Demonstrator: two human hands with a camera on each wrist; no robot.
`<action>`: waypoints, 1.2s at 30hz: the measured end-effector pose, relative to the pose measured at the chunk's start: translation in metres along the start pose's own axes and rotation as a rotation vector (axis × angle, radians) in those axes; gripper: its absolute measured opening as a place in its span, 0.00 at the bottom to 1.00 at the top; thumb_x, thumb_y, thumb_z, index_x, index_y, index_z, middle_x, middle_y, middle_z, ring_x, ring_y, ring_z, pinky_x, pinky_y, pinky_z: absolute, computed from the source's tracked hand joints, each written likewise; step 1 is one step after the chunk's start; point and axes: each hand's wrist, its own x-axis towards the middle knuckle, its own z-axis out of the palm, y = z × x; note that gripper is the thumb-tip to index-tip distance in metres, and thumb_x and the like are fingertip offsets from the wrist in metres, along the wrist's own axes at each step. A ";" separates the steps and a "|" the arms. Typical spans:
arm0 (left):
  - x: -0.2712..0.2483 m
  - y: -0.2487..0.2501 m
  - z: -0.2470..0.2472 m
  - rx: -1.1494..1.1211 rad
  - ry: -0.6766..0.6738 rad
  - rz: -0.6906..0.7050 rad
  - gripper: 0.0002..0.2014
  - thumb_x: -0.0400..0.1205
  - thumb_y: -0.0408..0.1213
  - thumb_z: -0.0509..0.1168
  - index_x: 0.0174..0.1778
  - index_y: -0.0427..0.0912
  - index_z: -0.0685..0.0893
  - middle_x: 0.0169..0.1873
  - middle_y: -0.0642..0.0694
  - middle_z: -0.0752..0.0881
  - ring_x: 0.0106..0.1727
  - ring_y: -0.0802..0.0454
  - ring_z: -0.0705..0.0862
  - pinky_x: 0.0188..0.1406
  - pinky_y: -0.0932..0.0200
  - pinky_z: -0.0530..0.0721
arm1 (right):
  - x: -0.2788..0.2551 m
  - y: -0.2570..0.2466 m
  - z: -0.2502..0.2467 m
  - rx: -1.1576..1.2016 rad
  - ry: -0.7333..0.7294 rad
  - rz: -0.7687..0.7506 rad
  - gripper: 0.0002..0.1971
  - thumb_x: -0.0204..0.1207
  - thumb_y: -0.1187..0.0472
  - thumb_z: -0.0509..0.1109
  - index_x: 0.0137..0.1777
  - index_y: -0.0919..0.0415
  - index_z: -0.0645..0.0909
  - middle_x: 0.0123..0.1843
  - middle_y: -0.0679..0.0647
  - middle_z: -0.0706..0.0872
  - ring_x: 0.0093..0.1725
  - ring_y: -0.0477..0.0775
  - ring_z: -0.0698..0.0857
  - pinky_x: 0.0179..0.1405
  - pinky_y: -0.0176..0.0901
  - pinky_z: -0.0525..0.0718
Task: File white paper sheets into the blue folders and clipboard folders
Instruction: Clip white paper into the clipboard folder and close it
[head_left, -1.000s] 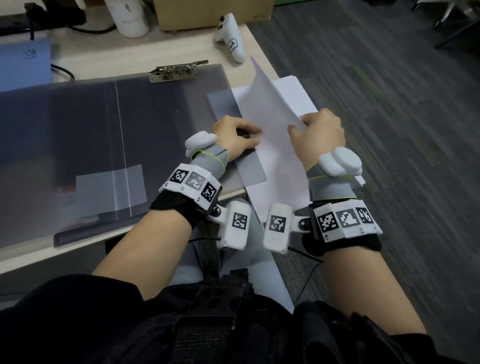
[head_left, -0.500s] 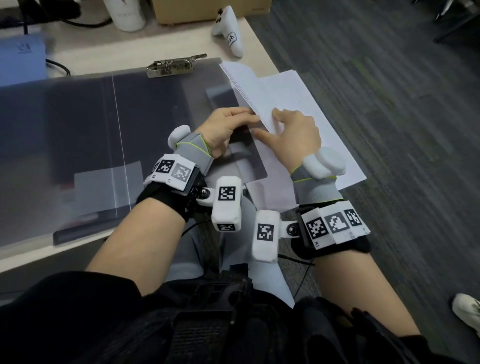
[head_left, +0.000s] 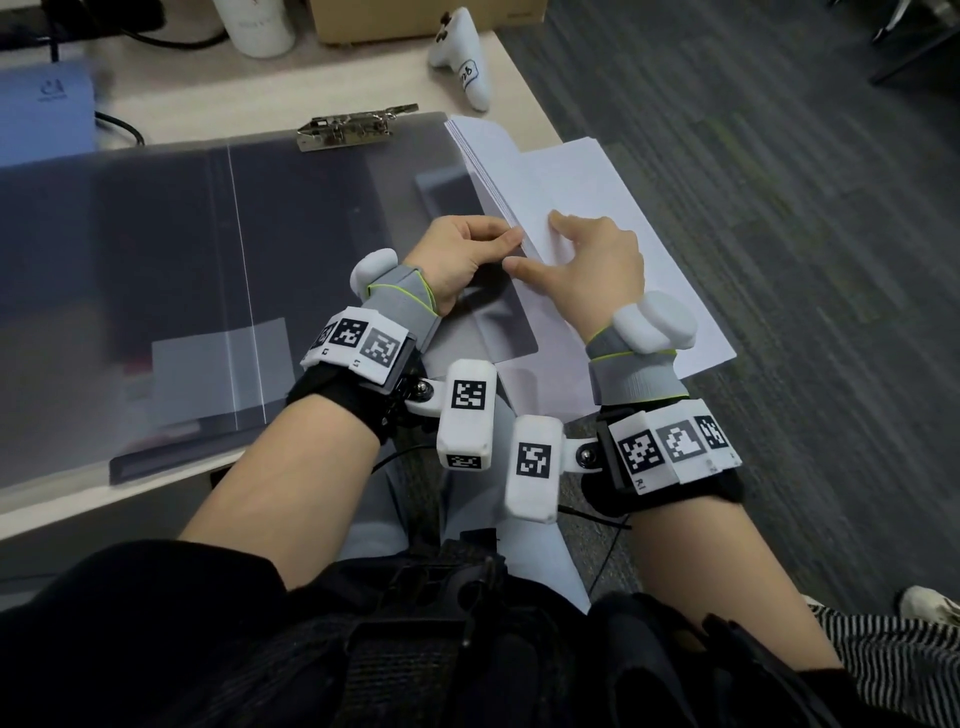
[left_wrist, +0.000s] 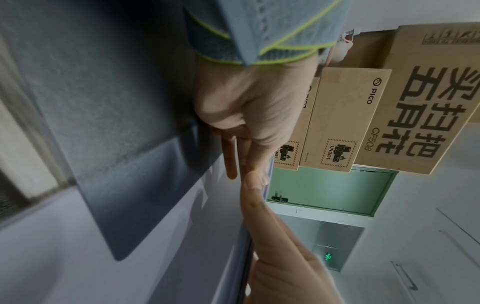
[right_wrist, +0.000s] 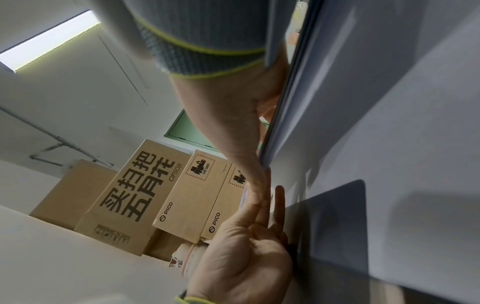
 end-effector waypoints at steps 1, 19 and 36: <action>0.000 0.000 0.000 -0.002 -0.001 0.002 0.09 0.81 0.29 0.63 0.36 0.39 0.82 0.19 0.56 0.85 0.22 0.64 0.81 0.28 0.72 0.80 | 0.000 0.001 0.000 0.012 0.009 0.009 0.25 0.65 0.37 0.76 0.59 0.48 0.80 0.53 0.54 0.84 0.54 0.57 0.79 0.40 0.39 0.67; 0.008 -0.001 0.010 0.089 0.128 -0.025 0.12 0.77 0.28 0.67 0.27 0.40 0.81 0.25 0.46 0.79 0.32 0.53 0.74 0.35 0.63 0.73 | 0.000 0.003 -0.012 0.097 0.053 0.016 0.32 0.70 0.45 0.75 0.73 0.55 0.76 0.71 0.53 0.81 0.70 0.56 0.78 0.64 0.45 0.76; 0.007 -0.002 0.003 -0.023 0.042 0.037 0.08 0.81 0.30 0.63 0.37 0.42 0.83 0.25 0.57 0.89 0.33 0.66 0.86 0.46 0.70 0.78 | -0.010 -0.001 -0.012 -0.305 0.010 0.092 0.21 0.74 0.64 0.64 0.67 0.61 0.66 0.60 0.65 0.80 0.57 0.70 0.81 0.41 0.50 0.72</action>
